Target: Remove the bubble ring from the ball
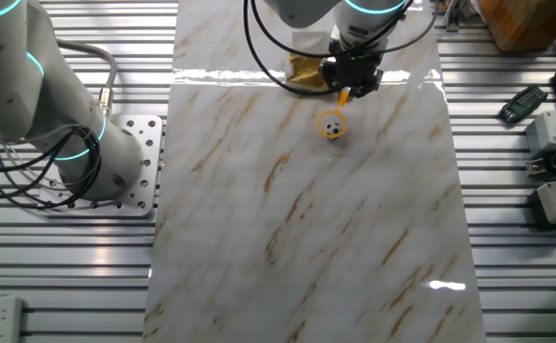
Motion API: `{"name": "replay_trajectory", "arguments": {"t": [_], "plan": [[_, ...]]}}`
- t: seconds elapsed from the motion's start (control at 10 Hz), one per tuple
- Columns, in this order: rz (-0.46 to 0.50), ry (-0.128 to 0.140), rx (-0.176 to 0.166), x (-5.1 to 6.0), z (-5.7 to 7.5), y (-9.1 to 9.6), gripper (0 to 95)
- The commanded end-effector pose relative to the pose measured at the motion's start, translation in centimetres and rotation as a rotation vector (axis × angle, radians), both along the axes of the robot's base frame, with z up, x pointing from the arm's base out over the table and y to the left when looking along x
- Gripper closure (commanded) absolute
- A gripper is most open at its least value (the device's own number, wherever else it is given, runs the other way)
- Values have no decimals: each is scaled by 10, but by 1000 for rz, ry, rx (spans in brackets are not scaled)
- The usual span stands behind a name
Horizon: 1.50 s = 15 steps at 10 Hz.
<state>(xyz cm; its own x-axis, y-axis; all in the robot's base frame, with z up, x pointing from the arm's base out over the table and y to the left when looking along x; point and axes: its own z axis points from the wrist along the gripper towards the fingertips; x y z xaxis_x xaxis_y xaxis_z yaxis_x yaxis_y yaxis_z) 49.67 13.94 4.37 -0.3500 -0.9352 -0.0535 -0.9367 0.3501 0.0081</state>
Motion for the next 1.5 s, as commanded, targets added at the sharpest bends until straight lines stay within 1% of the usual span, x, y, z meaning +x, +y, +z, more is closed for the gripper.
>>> {"name": "replay_trajectory", "arguments": {"t": [0.1,0.3,0.4,0.6,0.7,0.8,0.9,1.0,1.1,1.2,1.3,1.4,1.5], "plan": [[-8,10,3,2,10,-6,950],[-56,8,-2,2,18,-17,950],[-59,9,-7,2,25,-25,950],[-68,2,-27,2,33,-37,950],[-92,-1,-28,4,35,-48,950],[-103,-1,-26,7,36,-55,950],[-128,-3,-19,10,37,-67,950],[-169,-12,-24,13,37,-78,950],[-200,-10,-25,16,36,-88,950],[-201,-17,-24,19,34,-97,950],[-225,-18,-12,19,31,-110,950],[-251,-16,-10,17,30,-120,950],[-258,-14,-15,14,31,-125,950]]}}
